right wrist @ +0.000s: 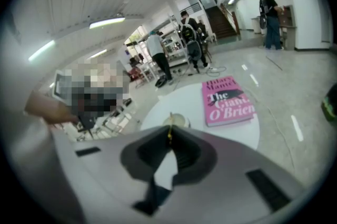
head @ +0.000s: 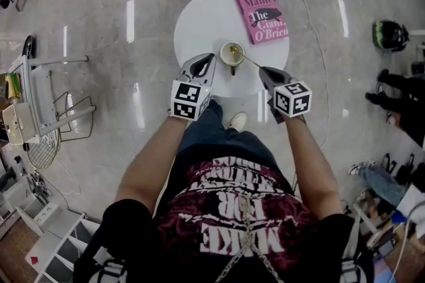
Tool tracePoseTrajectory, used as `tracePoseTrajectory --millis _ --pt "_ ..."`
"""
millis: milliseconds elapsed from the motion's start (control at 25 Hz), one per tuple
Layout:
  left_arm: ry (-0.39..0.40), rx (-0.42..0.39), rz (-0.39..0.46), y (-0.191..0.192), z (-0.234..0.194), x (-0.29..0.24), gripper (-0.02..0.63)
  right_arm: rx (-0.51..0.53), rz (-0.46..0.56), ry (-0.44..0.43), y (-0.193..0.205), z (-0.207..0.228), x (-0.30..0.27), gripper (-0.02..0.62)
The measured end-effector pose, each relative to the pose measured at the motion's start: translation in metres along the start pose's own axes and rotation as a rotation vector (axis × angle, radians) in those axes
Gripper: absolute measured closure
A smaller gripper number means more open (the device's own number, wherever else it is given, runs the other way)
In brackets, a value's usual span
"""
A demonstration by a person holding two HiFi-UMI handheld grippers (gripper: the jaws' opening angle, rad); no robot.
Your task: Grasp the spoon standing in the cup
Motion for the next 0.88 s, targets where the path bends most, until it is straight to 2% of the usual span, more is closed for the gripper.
tracePoseTrajectory --millis 480,880 --pt "-0.024 -0.011 0.063 -0.024 0.028 0.023 0.581 0.012 0.12 -0.048 -0.027 -0.021 0.051 0.56" --pt "-0.08 0.004 0.12 -0.038 0.039 0.055 0.581 0.029 0.202 -0.091 -0.045 -0.038 0.086 0.56"
Point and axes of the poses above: the fingertips, and each gripper's own axes: x backward along the fingers, z to its right, y out of its underside, the point moved 1 cm from there along x, backward along the fingers, and after that the axes turned 4 degrees about z, right-handed, at the moved point
